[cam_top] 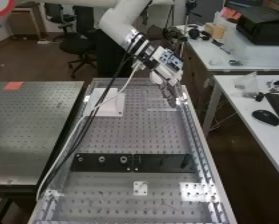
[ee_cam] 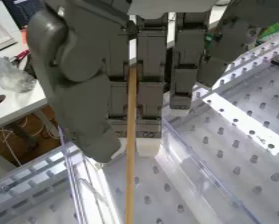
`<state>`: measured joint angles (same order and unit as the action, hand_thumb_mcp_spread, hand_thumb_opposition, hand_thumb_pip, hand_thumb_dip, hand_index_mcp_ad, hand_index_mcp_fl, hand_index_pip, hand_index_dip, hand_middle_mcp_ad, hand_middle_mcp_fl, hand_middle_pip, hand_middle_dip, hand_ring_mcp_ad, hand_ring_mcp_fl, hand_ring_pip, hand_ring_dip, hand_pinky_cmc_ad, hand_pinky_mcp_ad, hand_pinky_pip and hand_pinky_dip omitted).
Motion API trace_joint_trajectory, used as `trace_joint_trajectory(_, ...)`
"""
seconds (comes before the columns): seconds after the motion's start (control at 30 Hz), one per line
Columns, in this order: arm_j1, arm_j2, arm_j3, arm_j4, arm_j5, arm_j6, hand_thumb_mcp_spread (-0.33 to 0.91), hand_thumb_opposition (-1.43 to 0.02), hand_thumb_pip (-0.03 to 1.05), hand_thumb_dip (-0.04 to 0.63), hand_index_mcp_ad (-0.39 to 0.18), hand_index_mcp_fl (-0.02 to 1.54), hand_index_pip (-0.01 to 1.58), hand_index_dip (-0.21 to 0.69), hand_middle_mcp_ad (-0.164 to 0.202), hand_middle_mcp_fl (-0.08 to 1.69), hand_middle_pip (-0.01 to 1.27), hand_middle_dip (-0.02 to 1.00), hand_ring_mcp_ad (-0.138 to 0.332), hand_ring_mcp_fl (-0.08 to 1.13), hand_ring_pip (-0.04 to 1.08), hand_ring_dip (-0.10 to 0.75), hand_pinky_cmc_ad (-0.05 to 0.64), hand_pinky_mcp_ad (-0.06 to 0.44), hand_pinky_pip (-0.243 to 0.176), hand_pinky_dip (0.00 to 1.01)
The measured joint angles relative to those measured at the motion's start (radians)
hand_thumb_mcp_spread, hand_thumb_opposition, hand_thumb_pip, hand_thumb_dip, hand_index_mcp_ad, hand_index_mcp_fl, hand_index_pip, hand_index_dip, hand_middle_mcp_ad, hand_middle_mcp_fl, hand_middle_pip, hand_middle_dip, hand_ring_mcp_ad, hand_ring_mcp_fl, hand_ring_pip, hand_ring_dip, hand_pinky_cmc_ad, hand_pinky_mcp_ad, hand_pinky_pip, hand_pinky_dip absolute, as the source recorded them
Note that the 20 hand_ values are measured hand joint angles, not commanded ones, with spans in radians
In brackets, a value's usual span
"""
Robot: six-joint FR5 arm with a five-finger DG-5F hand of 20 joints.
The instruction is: Grab the chopstick and place it in the clear container
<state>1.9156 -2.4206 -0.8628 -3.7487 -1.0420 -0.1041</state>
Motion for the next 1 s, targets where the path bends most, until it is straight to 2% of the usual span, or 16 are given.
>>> trace_joint_trajectory(0.03,0.000,0.001,-0.001,0.001,0.000,0.000,0.56,-0.91,0.52,0.332,-0.073,1.04,0.04,0.456,0.061,1.02,0.14,0.62,0.129,0.52,0.06,0.379,0.461,0.194,0.017,0.38)
trace_joint_trajectory(0.07,0.000,0.004,-0.009,0.009,0.000,-0.001,0.56,-0.91,0.54,0.332,-0.075,1.03,0.04,0.449,0.058,1.00,0.14,0.62,0.126,0.51,0.06,0.379,0.443,0.202,0.016,0.39)
trace_joint_trajectory(0.13,0.000,0.014,-0.023,0.031,-0.002,-0.003,0.54,-0.90,0.54,0.332,-0.089,0.98,0.04,0.433,0.059,0.95,0.13,0.62,0.141,0.48,0.06,0.379,0.428,0.188,-0.003,0.40)
trace_joint_trajectory(0.27,0.004,0.033,-0.045,0.079,-0.003,-0.008,0.52,-0.88,0.52,0.332,-0.089,0.87,0.05,0.426,0.058,0.87,0.12,0.62,0.138,0.43,0.06,0.393,0.393,0.188,-0.021,0.43)
trace_joint_trajectory(0.33,0.007,0.042,-0.051,0.102,0.005,-0.017,0.52,-0.87,0.51,0.318,-0.103,0.82,0.03,0.426,0.061,0.80,0.11,0.62,0.152,0.38,0.06,0.382,0.389,0.180,-0.033,0.43)
trace_joint_trajectory(0.47,0.011,0.068,-0.068,0.159,0.023,-0.042,0.50,-0.85,0.51,0.304,-0.106,0.74,0.03,0.426,0.061,0.72,0.11,0.62,0.155,0.36,0.07,0.389,0.374,0.180,-0.038,0.46)
trace_joint_trajectory(0.5,0.011,0.079,-0.079,0.175,0.031,-0.045,0.49,-0.85,0.51,0.290,-0.106,0.72,0.03,0.426,0.058,0.71,0.11,0.62,0.159,0.36,0.07,0.389,0.374,0.180,-0.052,0.47)
trace_joint_trajectory(0.57,0.010,0.100,-0.107,0.207,0.041,-0.045,0.47,-0.83,0.51,0.278,-0.108,0.67,0.03,0.426,0.058,0.66,0.10,0.62,0.157,0.35,0.07,0.389,0.374,0.180,-0.054,0.49)
trace_joint_trajectory(0.67,0.006,0.144,-0.170,0.273,0.058,-0.044,0.44,-0.82,0.47,0.253,-0.105,0.61,0.03,0.426,0.061,0.62,0.10,0.62,0.166,0.25,0.06,0.377,0.387,0.178,-0.045,0.57)
trace_joint_trajectory(0.77,0.002,0.192,-0.240,0.348,0.076,-0.047,0.42,-0.81,0.43,0.227,-0.105,0.57,0.03,0.426,0.058,0.54,0.10,0.60,0.171,0.24,0.06,0.375,0.387,0.180,-0.045,0.61)
trace_joint_trajectory(0.83,-0.002,0.232,-0.298,0.409,0.091,-0.052,0.41,-0.79,0.43,0.211,-0.108,0.57,0.03,0.426,0.061,0.54,0.10,0.58,0.166,0.23,0.06,0.377,0.386,0.187,-0.044,0.63)
trace_joint_trajectory(0.9,-0.006,0.263,-0.341,0.451,0.099,-0.058,0.40,-0.77,0.43,0.204,-0.108,0.57,0.03,0.426,0.061,0.54,0.10,0.58,0.187,0.21,0.07,0.367,0.389,0.187,-0.047,0.63)
trace_joint_trajectory(1.0,-0.015,0.313,-0.407,0.517,0.105,-0.071,0.41,-0.77,0.43,0.182,-0.108,0.57,0.03,0.426,0.061,0.54,0.10,0.56,0.187,0.20,0.06,0.361,0.389,0.195,-0.044,0.65)
